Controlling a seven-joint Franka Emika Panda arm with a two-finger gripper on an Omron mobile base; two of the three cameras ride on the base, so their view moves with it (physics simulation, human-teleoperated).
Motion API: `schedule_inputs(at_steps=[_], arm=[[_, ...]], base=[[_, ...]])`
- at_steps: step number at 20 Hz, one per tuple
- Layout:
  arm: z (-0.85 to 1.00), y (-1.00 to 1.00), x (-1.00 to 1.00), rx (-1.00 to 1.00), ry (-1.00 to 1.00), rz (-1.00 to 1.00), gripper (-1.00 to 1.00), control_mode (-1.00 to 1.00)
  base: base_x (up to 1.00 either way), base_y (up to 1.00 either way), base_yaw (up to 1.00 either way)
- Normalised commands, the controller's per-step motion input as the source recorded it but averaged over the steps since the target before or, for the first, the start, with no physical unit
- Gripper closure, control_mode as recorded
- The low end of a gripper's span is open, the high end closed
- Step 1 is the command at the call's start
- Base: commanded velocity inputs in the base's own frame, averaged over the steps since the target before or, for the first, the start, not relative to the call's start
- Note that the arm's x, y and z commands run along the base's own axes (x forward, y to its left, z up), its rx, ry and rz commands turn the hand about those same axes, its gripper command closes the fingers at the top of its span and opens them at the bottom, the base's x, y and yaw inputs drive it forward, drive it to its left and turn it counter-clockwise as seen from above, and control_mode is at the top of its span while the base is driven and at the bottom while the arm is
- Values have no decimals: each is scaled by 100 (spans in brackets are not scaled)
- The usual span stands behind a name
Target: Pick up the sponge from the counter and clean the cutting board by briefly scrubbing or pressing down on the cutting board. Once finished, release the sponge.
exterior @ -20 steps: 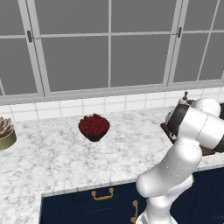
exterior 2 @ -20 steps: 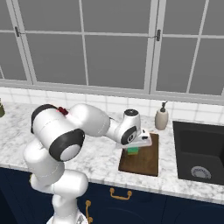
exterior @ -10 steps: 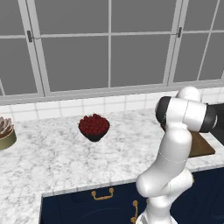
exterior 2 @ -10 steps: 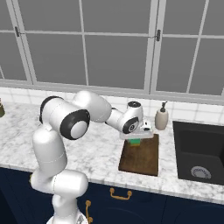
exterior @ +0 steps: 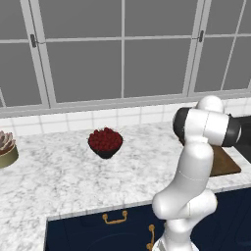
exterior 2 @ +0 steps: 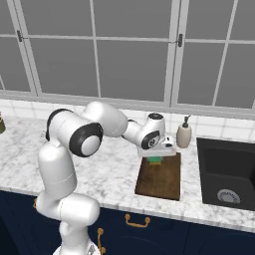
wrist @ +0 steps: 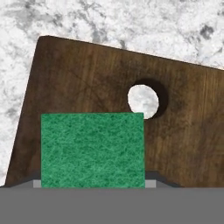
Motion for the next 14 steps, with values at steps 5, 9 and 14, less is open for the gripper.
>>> schedule_inputs(at_steps=[5,9,14], arm=[[-4,-52,0,-15,0,0,100,-100],[-9,-52,1,-17,0,0,100,-100],[0,0,0,0,0,0,100,-100]], base=[[0,0,0],[0,0,0],[0,0,0]])
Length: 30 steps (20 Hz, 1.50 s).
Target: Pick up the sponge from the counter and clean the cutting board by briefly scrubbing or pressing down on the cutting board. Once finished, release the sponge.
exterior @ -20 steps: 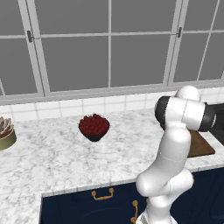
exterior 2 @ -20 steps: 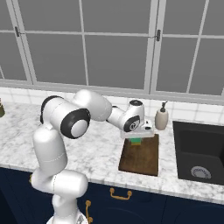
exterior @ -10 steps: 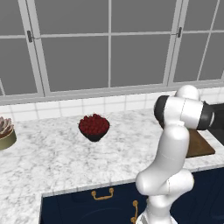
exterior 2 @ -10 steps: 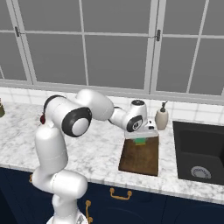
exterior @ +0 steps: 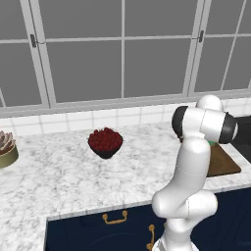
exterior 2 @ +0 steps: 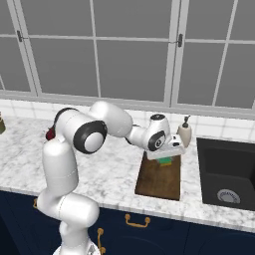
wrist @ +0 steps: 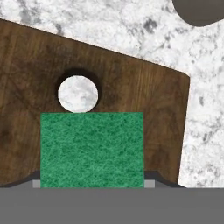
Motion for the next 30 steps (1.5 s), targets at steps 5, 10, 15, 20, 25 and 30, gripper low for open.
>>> schedule_inputs(at_steps=[5,10,15,20,25,30], arm=[[-12,-7,-7,5,2,0,100,-100],[-34,-16,-59,17,15,1,100,-100],[-46,-33,-95,4,10,0,100,-100],[-24,-28,-100,0,7,-3,100,-100],[-28,-11,-100,0,2,0,100,-100],[-28,2,-100,0,0,0,100,-100]], base=[[0,0,0],[0,0,0],[0,0,0],[0,0,0],[0,0,0],[0,0,0]])
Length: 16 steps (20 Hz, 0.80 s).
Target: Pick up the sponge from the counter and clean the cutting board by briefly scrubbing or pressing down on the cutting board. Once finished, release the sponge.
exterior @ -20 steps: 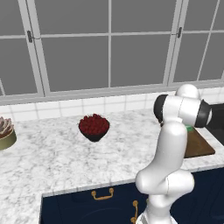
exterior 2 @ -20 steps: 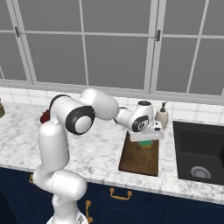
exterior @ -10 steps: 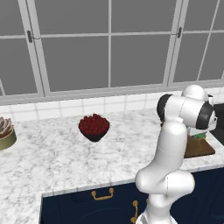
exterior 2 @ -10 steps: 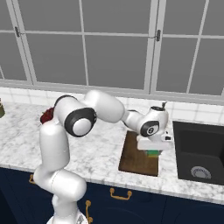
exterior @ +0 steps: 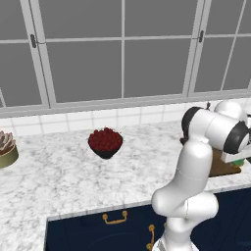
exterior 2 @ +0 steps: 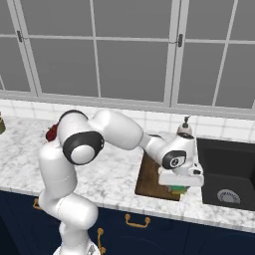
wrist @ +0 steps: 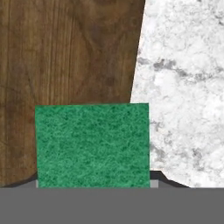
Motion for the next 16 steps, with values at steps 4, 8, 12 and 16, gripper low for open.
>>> schedule_inputs(at_steps=[4,8,12,16], arm=[[-45,20,-90,0,0,0,100,-100],[-34,55,-6,0,-8,-4,100,-100],[-44,60,0,0,-19,-5,100,-100],[-39,43,0,1,-16,-8,100,-100]], base=[[0,0,0],[0,0,0],[0,0,0],[0,0,0]])
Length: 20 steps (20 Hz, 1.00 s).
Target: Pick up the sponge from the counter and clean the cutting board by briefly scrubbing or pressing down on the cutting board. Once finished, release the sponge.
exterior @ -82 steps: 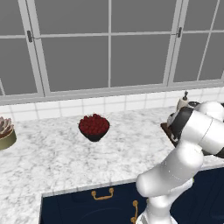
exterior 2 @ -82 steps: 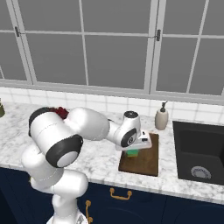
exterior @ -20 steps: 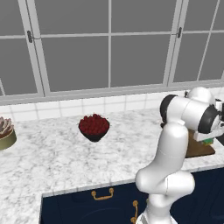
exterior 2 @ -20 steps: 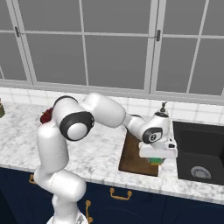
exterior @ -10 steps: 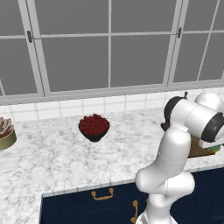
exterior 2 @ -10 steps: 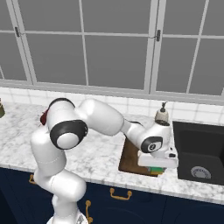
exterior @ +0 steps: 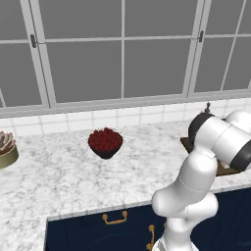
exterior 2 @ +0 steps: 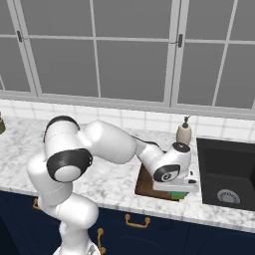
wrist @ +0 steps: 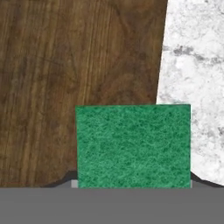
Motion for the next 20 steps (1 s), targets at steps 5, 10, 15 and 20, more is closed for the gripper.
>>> schedule_inputs(at_steps=[5,10,15,20], arm=[[7,40,3,0,4,-3,100,-100],[0,65,0,0,10,0,100,-100],[-41,54,0,0,5,-1,100,-100],[-28,33,15,0,0,-5,100,-100]], base=[[0,0,0],[0,0,0],[0,0,0],[0,0,0]])
